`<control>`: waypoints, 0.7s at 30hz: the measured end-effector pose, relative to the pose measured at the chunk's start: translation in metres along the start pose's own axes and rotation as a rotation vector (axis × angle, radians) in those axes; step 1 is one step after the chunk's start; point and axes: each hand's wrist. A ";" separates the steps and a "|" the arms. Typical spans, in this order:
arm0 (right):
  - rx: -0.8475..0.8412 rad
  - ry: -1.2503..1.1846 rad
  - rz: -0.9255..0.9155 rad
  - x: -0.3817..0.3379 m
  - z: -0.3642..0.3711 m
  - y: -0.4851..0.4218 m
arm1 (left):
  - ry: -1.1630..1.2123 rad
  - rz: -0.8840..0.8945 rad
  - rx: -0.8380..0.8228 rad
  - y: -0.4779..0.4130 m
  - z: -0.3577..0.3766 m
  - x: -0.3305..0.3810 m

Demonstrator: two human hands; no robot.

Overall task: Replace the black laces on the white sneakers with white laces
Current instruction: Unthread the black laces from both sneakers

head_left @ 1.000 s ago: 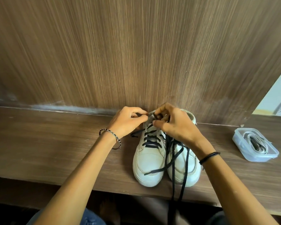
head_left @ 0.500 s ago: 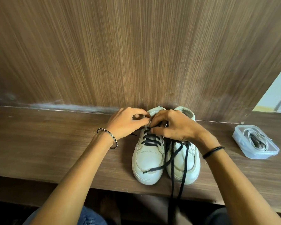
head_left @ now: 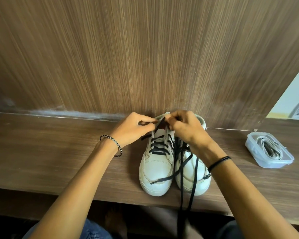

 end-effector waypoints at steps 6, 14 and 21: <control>0.391 -0.833 0.041 -0.007 -0.008 -0.011 | -0.021 -0.025 -0.001 -0.003 0.000 -0.002; 0.323 -0.714 0.123 0.013 -0.036 -0.016 | 0.024 -0.006 0.017 -0.006 0.002 -0.004; 0.175 -0.337 0.013 -0.002 -0.028 -0.007 | -0.460 0.200 0.254 -0.005 0.010 0.001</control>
Point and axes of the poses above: each hand's wrist, its own y-axis away from the middle knuckle, its own z-axis out of the palm, x = y × z, and after that the axes turned 14 degrees about -z, right-handed
